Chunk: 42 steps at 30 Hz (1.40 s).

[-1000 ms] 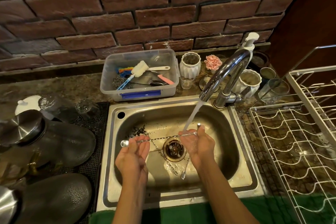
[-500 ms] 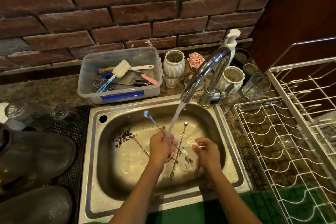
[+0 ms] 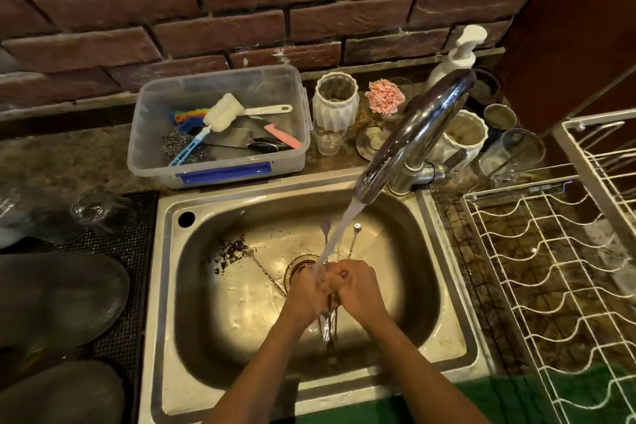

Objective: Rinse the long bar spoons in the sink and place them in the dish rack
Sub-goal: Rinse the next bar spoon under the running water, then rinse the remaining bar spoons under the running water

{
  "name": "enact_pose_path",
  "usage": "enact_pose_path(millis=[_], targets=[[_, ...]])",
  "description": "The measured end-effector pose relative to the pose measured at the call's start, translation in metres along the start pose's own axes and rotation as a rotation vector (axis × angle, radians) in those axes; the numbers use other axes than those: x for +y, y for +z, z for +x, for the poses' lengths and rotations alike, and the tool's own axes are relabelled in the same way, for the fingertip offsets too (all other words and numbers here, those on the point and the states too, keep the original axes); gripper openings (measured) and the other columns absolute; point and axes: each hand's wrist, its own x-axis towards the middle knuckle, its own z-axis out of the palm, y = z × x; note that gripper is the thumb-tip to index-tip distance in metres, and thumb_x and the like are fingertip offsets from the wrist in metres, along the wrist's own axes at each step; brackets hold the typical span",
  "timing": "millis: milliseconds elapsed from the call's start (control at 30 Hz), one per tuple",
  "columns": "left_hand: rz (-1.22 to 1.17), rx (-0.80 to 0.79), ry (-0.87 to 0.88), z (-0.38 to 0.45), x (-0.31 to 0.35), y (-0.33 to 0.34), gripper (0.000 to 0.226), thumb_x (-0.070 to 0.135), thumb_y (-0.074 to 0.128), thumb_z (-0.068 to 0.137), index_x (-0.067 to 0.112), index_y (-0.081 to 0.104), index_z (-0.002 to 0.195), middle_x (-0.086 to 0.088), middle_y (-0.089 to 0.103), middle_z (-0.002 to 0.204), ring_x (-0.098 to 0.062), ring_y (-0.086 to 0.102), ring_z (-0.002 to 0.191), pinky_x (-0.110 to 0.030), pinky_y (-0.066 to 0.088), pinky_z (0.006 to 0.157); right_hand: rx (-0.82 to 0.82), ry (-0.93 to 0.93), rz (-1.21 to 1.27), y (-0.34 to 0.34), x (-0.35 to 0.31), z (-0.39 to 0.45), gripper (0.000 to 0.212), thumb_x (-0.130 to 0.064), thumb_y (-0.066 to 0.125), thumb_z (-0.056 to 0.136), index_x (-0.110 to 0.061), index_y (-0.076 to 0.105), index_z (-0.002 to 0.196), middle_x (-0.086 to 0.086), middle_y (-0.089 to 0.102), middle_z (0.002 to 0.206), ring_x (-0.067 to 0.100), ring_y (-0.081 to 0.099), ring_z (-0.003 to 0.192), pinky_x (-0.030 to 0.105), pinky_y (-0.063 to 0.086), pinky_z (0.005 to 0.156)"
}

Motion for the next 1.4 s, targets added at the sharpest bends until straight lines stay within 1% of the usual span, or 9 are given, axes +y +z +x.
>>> enact_pose_path(millis=[100,200,400,633,767,867,1033,1133,1400], targets=[[-0.043,-0.059,-0.061,0.012,-0.012,-0.009,0.014,0.003,0.056,0.092,0.001,0.069,0.098,-0.012,0.067,0.078,-0.032,0.066,0.072,-0.048,0.059,0.073,0.038,0.035,-0.062,0.000,0.010,0.011,0.020,-0.005,0.061,0.085,-0.009,0.075,0.072,0.001,0.070,0.066,0.000,0.059,0.053,0.007,0.042,0.054],[-0.135,0.080,-0.181,0.024,-0.038,-0.028,0.021,-0.009,0.051,0.091,-0.002,0.068,0.082,-0.020,0.066,0.077,-0.025,0.068,0.059,-0.040,0.059,0.053,0.130,0.135,-0.115,-0.005,0.029,0.029,0.018,-0.011,0.063,0.091,-0.009,0.076,0.080,0.001,0.071,0.073,0.010,0.064,0.068,0.018,0.047,0.063],[0.022,0.556,-0.400,0.047,-0.076,-0.052,0.015,0.004,0.065,0.092,0.003,0.069,0.106,-0.012,0.068,0.098,-0.031,0.066,0.096,-0.038,0.054,0.089,0.153,0.397,-0.139,0.004,0.065,0.059,0.004,-0.020,0.065,0.091,-0.019,0.068,0.093,0.005,0.070,0.094,0.018,0.066,0.081,0.032,0.056,0.066],[0.110,0.634,-0.420,0.058,-0.077,-0.046,0.017,0.019,0.075,0.086,0.007,0.069,0.097,-0.009,0.073,0.090,-0.026,0.068,0.081,-0.032,0.052,0.074,0.235,0.457,-0.026,0.013,0.066,0.059,0.014,0.000,0.056,0.094,-0.010,0.063,0.086,0.014,0.066,0.090,0.019,0.061,0.071,0.022,0.046,0.050],[0.034,0.631,-0.449,0.057,-0.082,-0.048,0.009,0.013,0.076,0.082,0.008,0.070,0.086,-0.012,0.074,0.085,-0.030,0.070,0.081,-0.036,0.057,0.074,0.173,0.402,-0.096,0.006,0.071,0.061,0.015,-0.010,0.062,0.090,-0.018,0.060,0.077,0.015,0.067,0.091,0.037,0.066,0.091,0.043,0.055,0.079],[-0.146,0.659,-0.418,0.048,-0.079,-0.050,0.016,0.009,0.076,0.079,0.013,0.065,0.068,-0.009,0.071,0.070,-0.028,0.070,0.064,-0.043,0.062,0.067,0.185,0.346,-0.125,0.001,0.065,0.052,0.012,-0.017,0.059,0.094,-0.012,0.063,0.084,0.003,0.066,0.082,0.032,0.066,0.087,0.046,0.055,0.080],[-0.762,0.535,-0.270,0.007,-0.029,-0.052,0.024,-0.005,0.064,0.090,0.009,0.057,0.072,-0.002,0.062,0.062,-0.012,0.051,0.048,-0.028,0.050,0.055,-0.013,0.363,0.458,-0.016,0.032,0.002,0.016,0.001,0.057,0.095,0.001,0.066,0.082,0.015,0.063,0.070,0.025,0.057,0.064,0.030,0.051,0.057],[-1.011,0.457,-0.215,-0.021,0.007,-0.038,0.012,-0.002,0.067,0.090,0.004,0.057,0.087,-0.009,0.057,0.064,-0.016,0.048,0.052,-0.026,0.046,0.054,-0.110,0.308,0.760,-0.019,0.006,-0.037,0.018,0.007,0.060,0.090,-0.003,0.075,0.093,0.022,0.072,0.086,0.029,0.065,0.075,0.031,0.054,0.066],[-1.057,0.350,-0.140,-0.065,0.053,0.009,0.011,0.000,0.066,0.091,-0.007,0.065,0.099,-0.010,0.059,0.061,-0.016,0.050,0.047,-0.027,0.047,0.044,0.196,0.264,1.113,-0.026,-0.034,-0.069,0.015,-0.005,0.062,0.091,0.005,0.070,0.100,0.022,0.075,0.092,0.025,0.074,0.081,0.027,0.061,0.066]])
